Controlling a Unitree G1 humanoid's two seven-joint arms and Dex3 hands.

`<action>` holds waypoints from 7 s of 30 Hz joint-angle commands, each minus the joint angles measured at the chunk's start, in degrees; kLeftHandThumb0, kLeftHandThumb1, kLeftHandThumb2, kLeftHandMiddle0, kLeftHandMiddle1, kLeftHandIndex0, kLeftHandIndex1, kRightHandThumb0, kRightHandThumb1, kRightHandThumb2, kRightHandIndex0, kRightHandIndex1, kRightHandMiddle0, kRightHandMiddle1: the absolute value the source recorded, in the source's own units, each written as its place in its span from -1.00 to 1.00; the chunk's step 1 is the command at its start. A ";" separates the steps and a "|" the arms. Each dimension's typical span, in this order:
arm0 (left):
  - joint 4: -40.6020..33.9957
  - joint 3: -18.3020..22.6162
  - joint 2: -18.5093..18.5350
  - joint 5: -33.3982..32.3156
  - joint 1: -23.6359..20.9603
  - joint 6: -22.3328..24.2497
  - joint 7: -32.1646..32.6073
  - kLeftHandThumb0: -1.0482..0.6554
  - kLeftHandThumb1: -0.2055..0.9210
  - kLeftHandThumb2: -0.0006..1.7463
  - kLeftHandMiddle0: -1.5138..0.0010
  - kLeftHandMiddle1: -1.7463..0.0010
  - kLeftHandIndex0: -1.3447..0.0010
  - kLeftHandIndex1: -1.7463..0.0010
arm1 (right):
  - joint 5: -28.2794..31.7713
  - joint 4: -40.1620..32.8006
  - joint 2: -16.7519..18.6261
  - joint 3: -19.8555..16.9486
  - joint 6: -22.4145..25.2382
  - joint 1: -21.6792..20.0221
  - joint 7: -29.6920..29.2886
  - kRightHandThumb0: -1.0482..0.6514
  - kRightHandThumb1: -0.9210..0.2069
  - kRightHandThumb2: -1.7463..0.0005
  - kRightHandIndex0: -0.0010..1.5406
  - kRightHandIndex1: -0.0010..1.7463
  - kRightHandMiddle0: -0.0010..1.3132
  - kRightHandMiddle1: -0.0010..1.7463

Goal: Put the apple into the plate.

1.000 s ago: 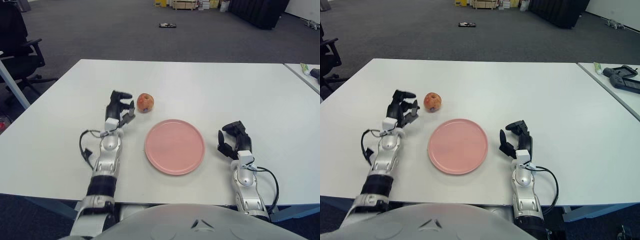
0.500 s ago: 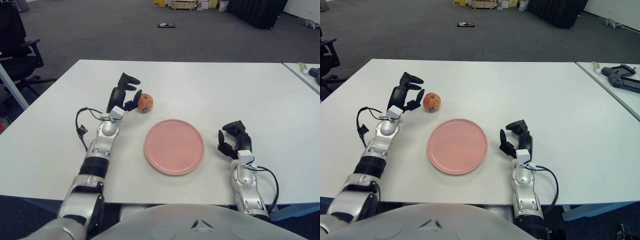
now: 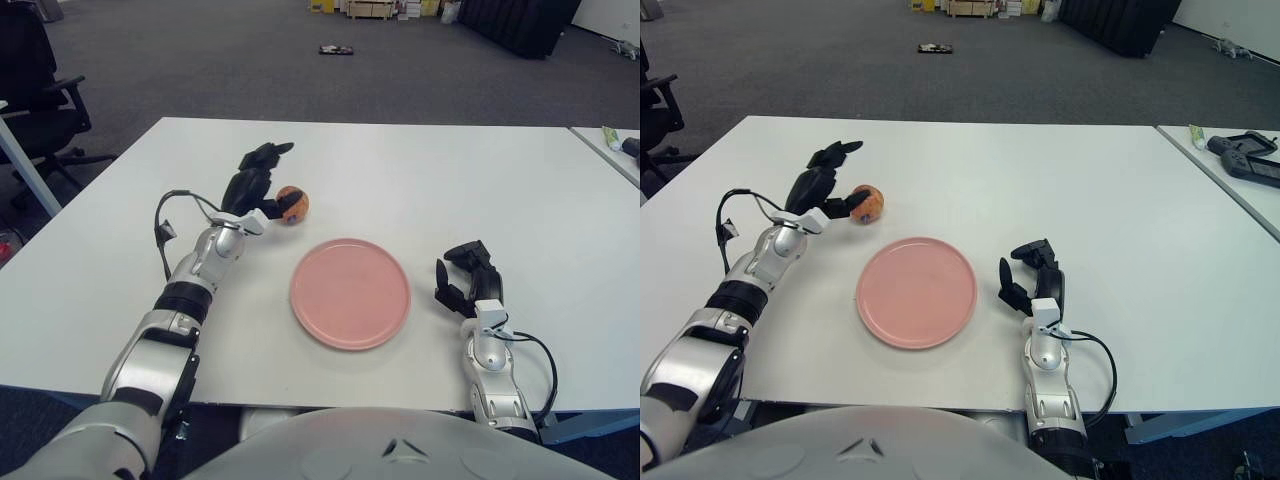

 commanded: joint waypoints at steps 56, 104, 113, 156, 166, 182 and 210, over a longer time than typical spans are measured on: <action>31.41 -18.35 -4.38 6.83 -15.59 12.99 -5.17 -0.92 0.74 -0.66 1.00 1.00 1.00 1.00 | 0.49 0.43 -0.51 -1.38 -2.69 0.32 -0.55 -0.23 -0.48 -0.07 -0.06 0.56 -0.43 1.00; 33.79 -25.66 -4.95 9.46 -18.53 17.33 -13.17 -0.99 1.00 -0.56 0.87 0.93 1.00 0.46 | 1.45 -0.85 0.38 -2.00 -2.15 0.65 -0.56 -0.23 -0.42 -0.12 -0.11 0.50 -0.39 1.00; 33.86 -26.68 -4.69 10.15 -18.50 17.46 -13.24 -0.96 1.00 -0.55 0.89 0.91 1.00 0.43 | 1.16 -0.97 0.13 -1.96 -2.42 0.77 -0.50 -0.23 -0.45 -0.09 -0.08 0.54 -0.41 1.00; 33.81 -22.83 -4.57 7.35 -16.35 18.94 -7.89 0.23 -0.35 0.71 0.11 -0.99 0.18 -0.99 | 1.13 -1.78 0.74 -3.41 -1.71 0.92 -1.88 -0.24 -0.40 -0.13 -0.13 0.50 -0.38 1.00; 33.77 -22.34 -4.78 7.37 -15.93 19.34 -7.49 0.23 -0.46 0.77 -0.02 -0.90 0.14 -1.00 | 0.90 -2.71 0.35 -3.30 -0.31 1.17 -1.67 -0.24 -0.37 -0.16 -0.09 0.52 -0.36 1.00; 33.74 -21.12 -4.61 6.57 -15.47 18.72 -6.45 0.23 -0.62 0.81 -0.19 -0.71 0.03 -1.00 | 0.52 -2.09 -0.28 -3.26 -0.70 0.90 -1.61 -0.25 -0.33 -0.19 -0.04 0.53 -0.34 1.00; 30.88 -12.66 -1.57 -1.98 -22.65 19.32 -12.97 0.23 -0.66 0.88 -0.19 -0.83 0.05 -1.00 | 0.39 -2.68 0.19 -3.44 -0.12 1.07 -2.29 -0.24 -0.36 -0.17 -0.07 0.56 -0.36 1.00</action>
